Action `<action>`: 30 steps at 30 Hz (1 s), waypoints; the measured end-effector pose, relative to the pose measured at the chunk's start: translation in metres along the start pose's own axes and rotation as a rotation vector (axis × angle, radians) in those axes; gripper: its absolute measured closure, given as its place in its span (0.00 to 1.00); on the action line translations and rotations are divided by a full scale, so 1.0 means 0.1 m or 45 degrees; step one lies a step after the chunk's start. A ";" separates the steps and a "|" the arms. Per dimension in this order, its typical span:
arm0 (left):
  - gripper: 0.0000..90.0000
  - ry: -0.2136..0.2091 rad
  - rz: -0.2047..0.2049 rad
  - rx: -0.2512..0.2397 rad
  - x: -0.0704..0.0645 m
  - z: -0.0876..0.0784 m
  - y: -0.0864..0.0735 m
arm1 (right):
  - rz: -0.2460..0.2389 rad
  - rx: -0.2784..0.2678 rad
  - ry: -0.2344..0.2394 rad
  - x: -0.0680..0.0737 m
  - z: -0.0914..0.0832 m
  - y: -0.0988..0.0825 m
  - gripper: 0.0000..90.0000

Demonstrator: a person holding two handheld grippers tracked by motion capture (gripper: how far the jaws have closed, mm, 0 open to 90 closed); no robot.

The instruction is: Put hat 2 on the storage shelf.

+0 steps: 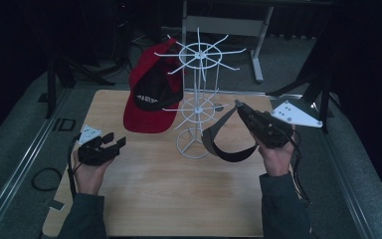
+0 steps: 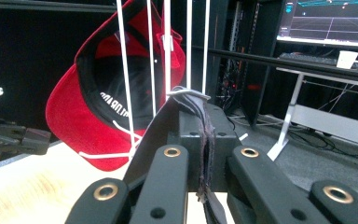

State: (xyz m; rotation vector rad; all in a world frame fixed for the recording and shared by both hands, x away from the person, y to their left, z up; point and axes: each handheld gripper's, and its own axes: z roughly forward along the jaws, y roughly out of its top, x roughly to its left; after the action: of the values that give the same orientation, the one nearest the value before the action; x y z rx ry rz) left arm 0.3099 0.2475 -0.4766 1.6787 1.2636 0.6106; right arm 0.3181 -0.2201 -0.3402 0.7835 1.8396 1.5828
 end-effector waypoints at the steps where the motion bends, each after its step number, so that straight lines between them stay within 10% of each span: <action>1: 0.53 -0.001 -0.002 -0.001 0.00 0.00 0.00 | -0.006 -0.003 0.002 0.00 0.00 0.01 0.98; 30: 0.53 -0.016 -0.030 -0.008 0.02 0.00 0.00 | 0.068 -0.074 0.058 -0.01 0.02 0.30 0.98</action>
State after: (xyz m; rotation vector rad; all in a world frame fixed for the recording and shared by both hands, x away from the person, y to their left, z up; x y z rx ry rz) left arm 0.3104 0.2491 -0.4764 1.6575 1.2697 0.5886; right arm 0.3220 -0.2158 -0.3108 0.7826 1.8095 1.6928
